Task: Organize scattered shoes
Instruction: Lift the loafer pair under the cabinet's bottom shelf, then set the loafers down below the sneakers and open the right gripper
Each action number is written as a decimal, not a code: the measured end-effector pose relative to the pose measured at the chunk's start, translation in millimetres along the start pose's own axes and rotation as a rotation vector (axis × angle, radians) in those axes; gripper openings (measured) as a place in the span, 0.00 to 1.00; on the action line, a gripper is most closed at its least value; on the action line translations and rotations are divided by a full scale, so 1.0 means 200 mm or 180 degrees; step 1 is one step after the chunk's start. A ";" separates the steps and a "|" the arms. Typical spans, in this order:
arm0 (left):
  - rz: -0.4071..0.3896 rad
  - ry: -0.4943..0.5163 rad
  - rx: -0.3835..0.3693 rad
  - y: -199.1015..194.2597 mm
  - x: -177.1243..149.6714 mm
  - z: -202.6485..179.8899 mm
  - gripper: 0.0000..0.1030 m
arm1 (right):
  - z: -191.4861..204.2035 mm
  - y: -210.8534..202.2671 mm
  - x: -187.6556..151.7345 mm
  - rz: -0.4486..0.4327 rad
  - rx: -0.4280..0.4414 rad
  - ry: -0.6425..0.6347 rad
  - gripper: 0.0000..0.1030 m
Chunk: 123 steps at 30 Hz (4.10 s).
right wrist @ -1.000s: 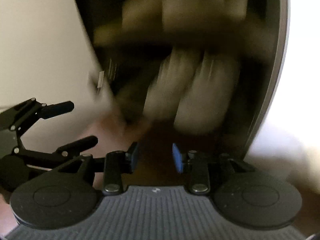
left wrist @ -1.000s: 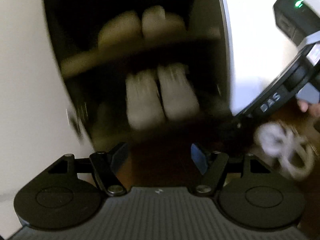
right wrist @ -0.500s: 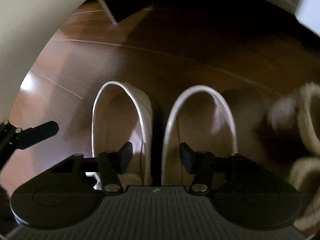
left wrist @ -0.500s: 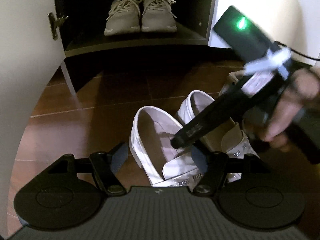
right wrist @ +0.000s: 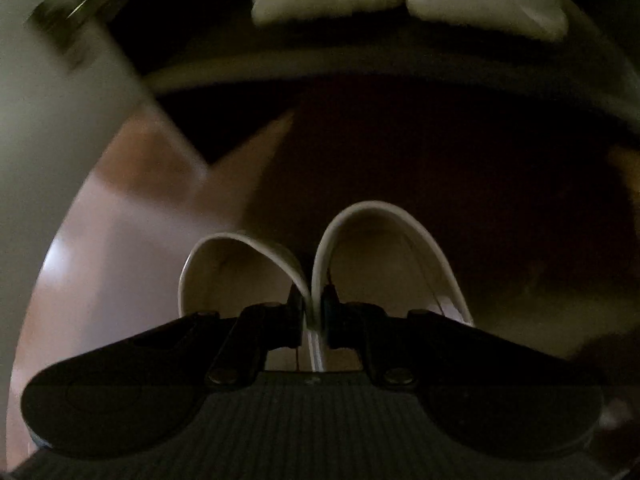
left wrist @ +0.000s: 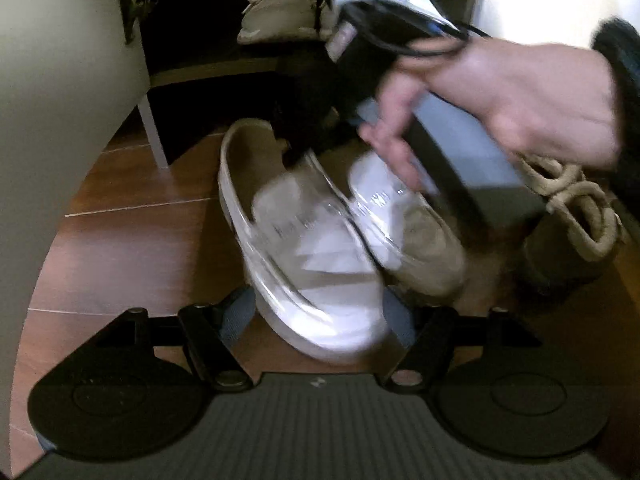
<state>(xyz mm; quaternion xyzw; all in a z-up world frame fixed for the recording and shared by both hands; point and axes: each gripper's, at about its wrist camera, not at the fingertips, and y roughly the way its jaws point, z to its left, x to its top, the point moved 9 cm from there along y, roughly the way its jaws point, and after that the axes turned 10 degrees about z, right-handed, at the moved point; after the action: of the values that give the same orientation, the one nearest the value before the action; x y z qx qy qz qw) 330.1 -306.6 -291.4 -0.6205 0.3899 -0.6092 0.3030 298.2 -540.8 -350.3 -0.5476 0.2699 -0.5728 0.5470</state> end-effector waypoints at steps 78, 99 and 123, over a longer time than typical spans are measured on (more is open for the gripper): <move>0.0045 0.0455 0.1147 0.76 0.66 0.30 0.60 | -0.21 0.11 0.08 -0.0208 -0.0134 -0.0750 0.27; -0.0102 0.0487 0.1102 0.86 0.74 0.27 0.60 | -0.18 0.19 0.16 -0.0247 -0.0266 -0.0709 0.27; 0.0351 -0.0464 0.0695 0.33 0.59 0.20 0.70 | -0.31 -0.55 -0.33 -0.0260 -0.0237 -0.1118 0.51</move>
<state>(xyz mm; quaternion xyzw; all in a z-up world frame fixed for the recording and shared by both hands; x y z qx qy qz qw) 356.9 -444.6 -290.0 -0.6041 0.3317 -0.5837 0.4293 191.8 -469.8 -287.2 -0.6695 0.1688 -0.4797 0.5414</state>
